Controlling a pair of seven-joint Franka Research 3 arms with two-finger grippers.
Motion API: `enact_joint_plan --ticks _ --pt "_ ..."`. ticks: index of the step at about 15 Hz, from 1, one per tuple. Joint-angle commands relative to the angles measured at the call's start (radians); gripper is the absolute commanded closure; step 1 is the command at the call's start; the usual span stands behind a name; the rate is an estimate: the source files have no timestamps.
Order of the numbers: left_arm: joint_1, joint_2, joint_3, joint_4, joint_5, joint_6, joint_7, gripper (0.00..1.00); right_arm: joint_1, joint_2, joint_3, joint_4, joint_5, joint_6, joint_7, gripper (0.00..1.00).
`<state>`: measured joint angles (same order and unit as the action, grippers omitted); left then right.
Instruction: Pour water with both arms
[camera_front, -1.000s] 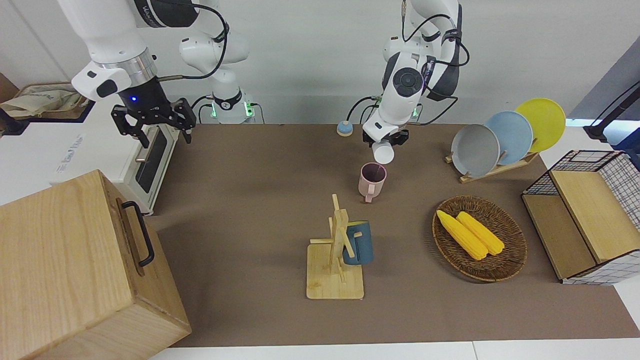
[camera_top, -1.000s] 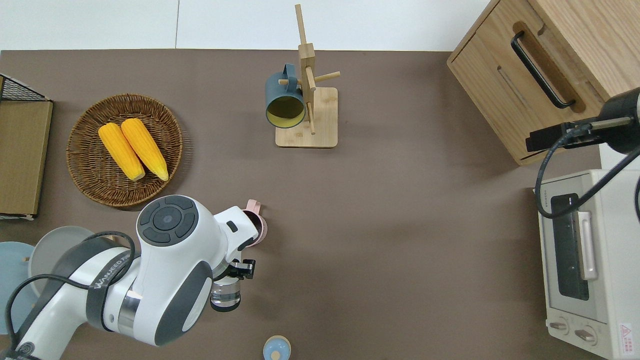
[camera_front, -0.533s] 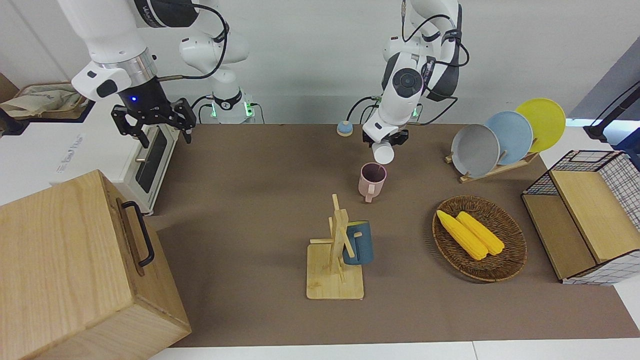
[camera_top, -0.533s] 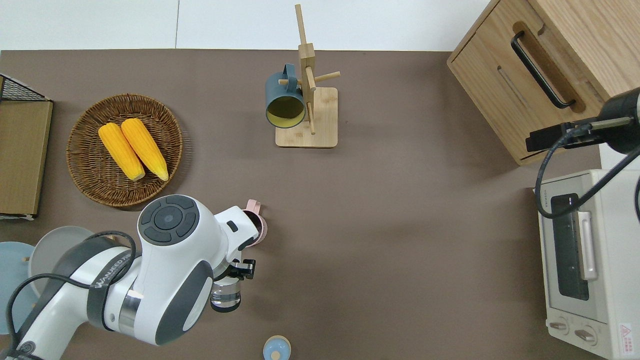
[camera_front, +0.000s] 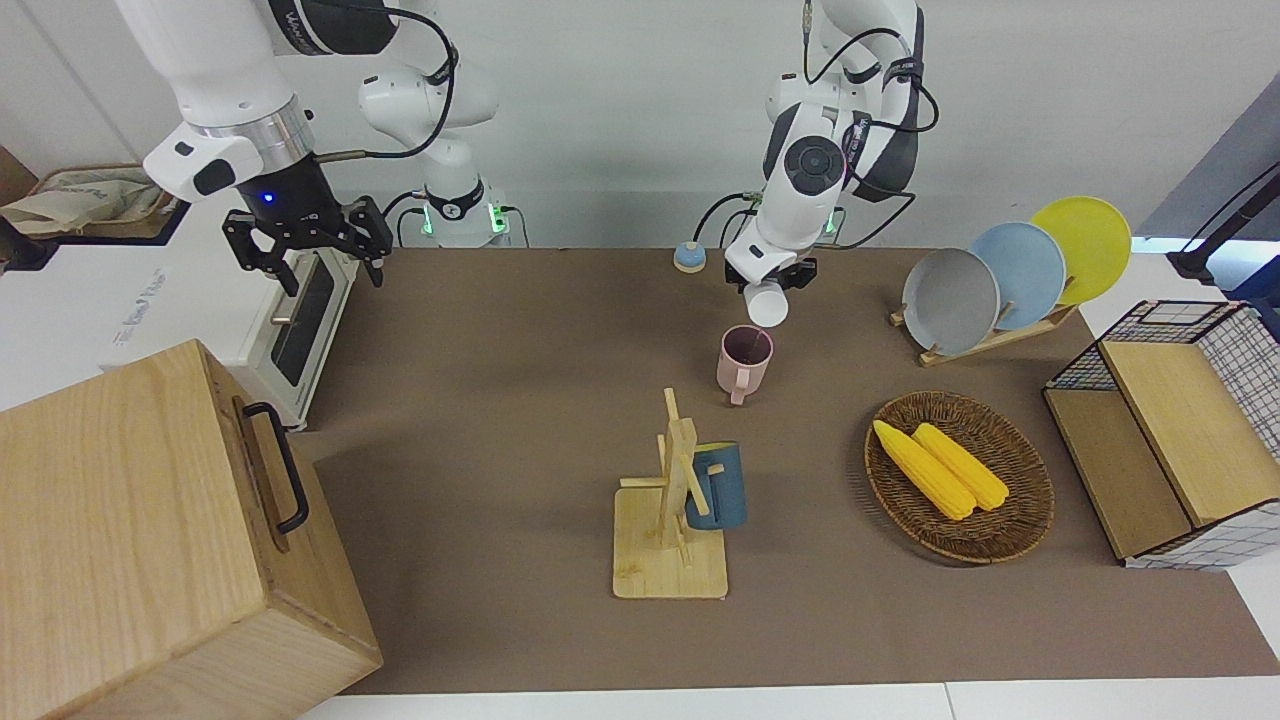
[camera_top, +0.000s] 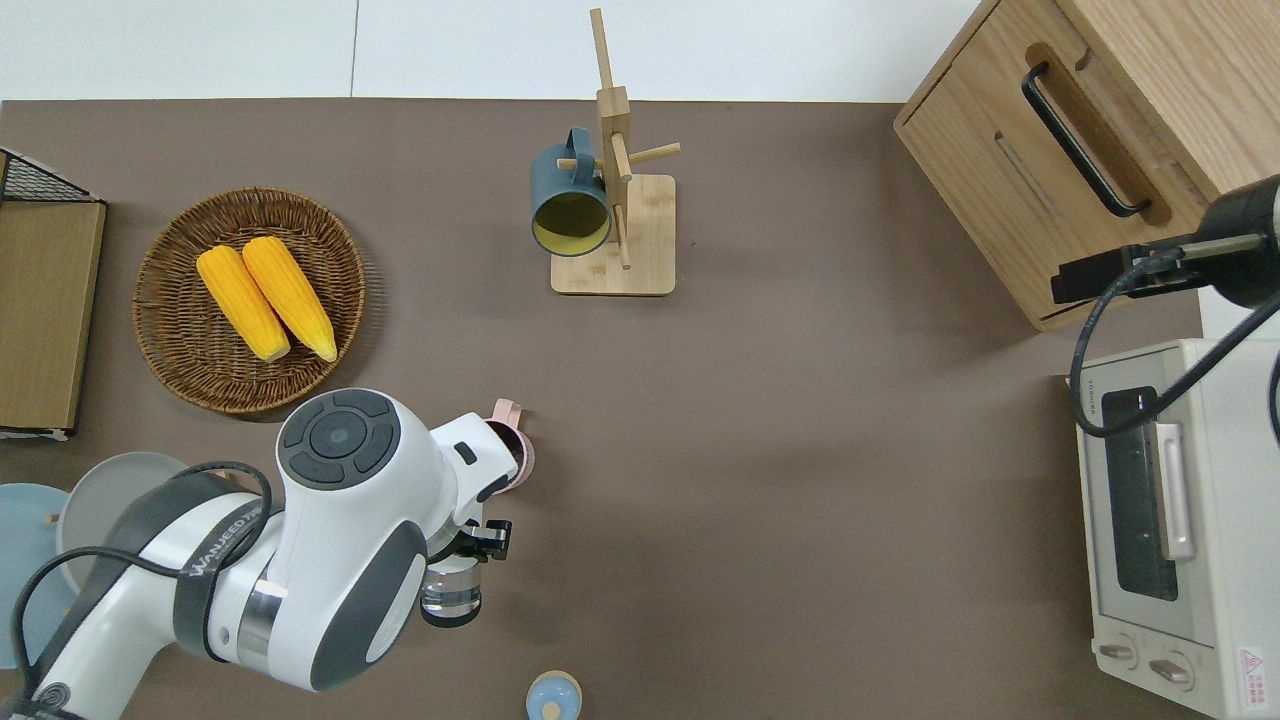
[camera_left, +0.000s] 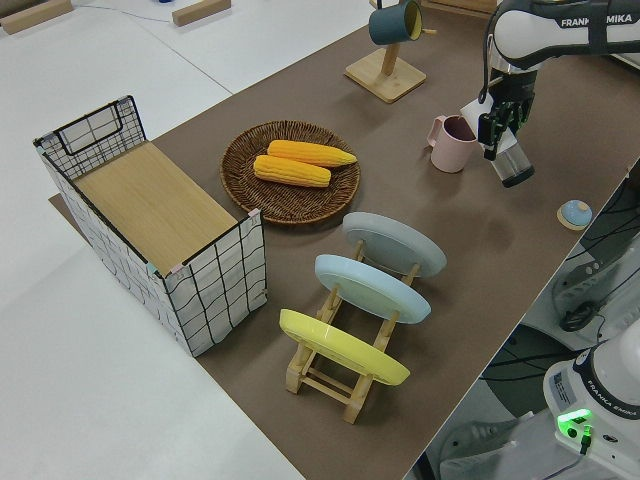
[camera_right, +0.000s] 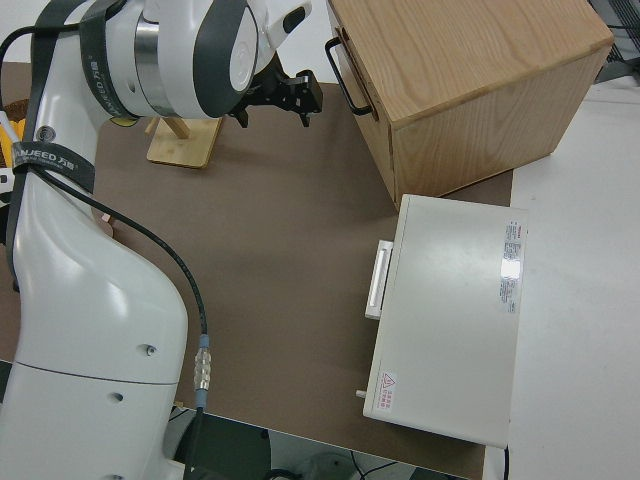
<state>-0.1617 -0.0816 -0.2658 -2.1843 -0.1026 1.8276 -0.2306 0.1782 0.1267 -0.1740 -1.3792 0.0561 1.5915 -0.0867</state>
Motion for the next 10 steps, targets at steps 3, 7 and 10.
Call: enact_joint_plan --ticks 3,7,10 --pt "-0.001 -0.013 -0.003 0.026 0.018 -0.042 -0.023 1.0 -0.002 -0.009 0.002 -0.012 0.004 0.008 -0.015 0.009" --pt "-0.001 -0.018 -0.003 0.02 0.017 -0.039 -0.023 1.0 -0.002 -0.01 0.002 -0.012 0.004 0.008 -0.015 0.009" --pt "-0.001 -0.041 -0.003 -0.005 0.017 -0.022 -0.021 1.0 -0.002 -0.009 0.002 -0.012 0.004 0.008 -0.015 0.009"
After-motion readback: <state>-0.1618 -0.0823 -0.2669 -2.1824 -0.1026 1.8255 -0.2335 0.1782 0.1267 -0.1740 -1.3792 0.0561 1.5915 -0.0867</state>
